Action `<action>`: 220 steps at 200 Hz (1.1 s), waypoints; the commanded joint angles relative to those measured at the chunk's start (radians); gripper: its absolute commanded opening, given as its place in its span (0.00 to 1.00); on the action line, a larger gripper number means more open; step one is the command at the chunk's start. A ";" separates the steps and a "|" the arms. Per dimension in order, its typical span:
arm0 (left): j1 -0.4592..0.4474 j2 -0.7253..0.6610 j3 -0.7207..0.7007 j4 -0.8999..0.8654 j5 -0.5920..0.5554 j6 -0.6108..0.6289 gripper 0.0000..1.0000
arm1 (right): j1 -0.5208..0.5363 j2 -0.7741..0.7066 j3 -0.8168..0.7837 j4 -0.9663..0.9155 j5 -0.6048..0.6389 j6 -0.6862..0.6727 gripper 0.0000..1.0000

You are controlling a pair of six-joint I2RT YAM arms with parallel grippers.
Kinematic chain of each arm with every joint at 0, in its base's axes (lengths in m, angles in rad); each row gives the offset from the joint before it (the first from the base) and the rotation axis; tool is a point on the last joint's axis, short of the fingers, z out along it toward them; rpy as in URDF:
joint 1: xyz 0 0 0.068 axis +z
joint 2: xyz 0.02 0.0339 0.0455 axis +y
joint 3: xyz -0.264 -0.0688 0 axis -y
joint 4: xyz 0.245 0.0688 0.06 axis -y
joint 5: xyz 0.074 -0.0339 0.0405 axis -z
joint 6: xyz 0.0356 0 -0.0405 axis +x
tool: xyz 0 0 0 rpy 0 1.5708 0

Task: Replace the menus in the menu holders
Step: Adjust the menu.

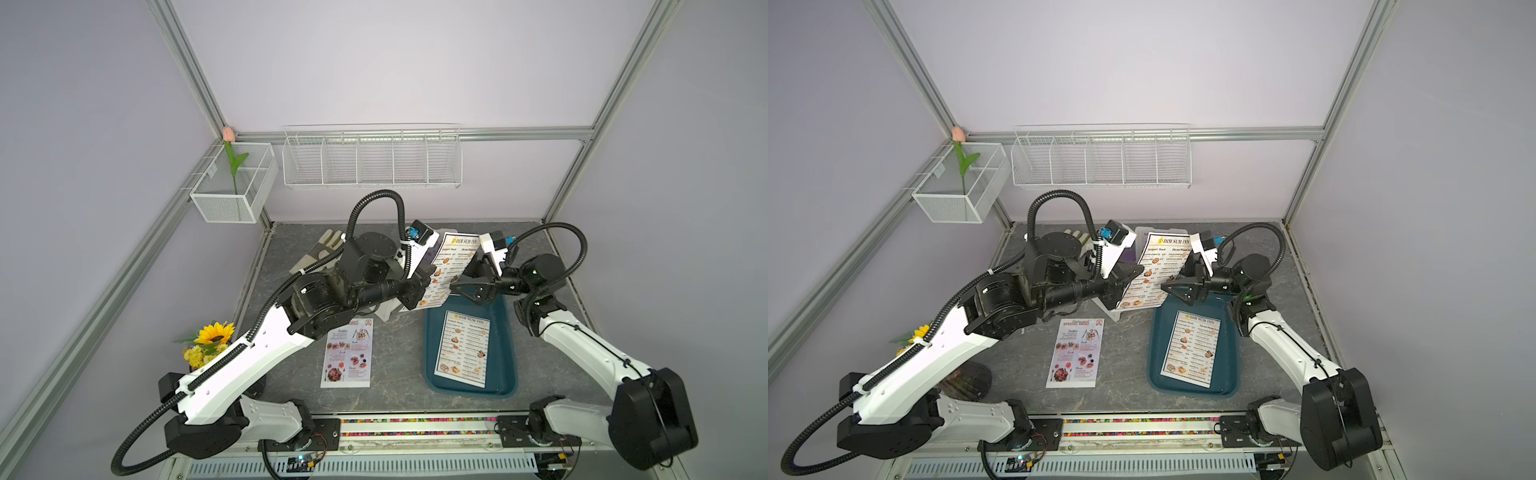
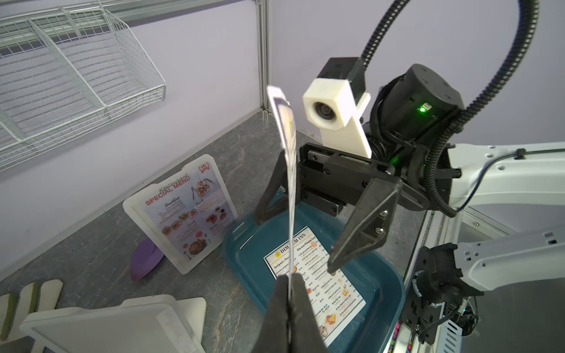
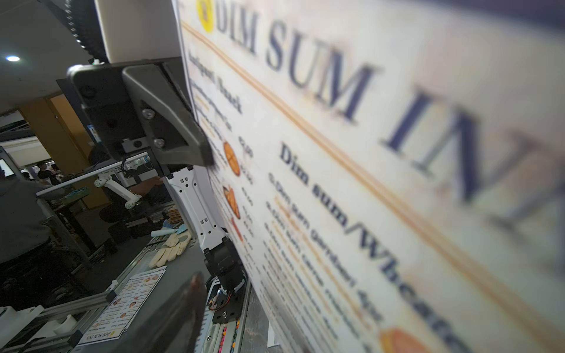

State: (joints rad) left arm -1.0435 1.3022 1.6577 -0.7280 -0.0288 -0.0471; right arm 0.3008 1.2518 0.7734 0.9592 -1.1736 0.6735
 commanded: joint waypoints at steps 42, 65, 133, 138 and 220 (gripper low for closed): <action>0.022 -0.034 -0.041 0.051 -0.002 -0.009 0.01 | -0.041 0.070 -0.035 0.473 -0.005 0.383 0.61; 0.023 -0.039 -0.058 0.065 -0.009 -0.015 0.01 | -0.046 0.112 -0.014 0.472 0.007 0.427 0.46; 0.104 -0.025 -0.081 0.113 0.027 -0.052 0.00 | -0.035 -0.063 0.067 -0.344 0.091 0.008 0.39; 0.109 -0.023 -0.083 0.119 0.030 -0.054 0.00 | -0.024 -0.089 0.086 -0.461 0.107 -0.066 0.40; 0.126 -0.002 -0.091 0.153 0.041 -0.060 0.00 | -0.003 -0.179 0.167 -0.761 0.162 -0.227 0.26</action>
State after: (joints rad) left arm -0.9268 1.2980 1.5818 -0.5961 0.0059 -0.0963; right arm 0.2928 1.1034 0.9302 0.3332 -1.0573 0.5236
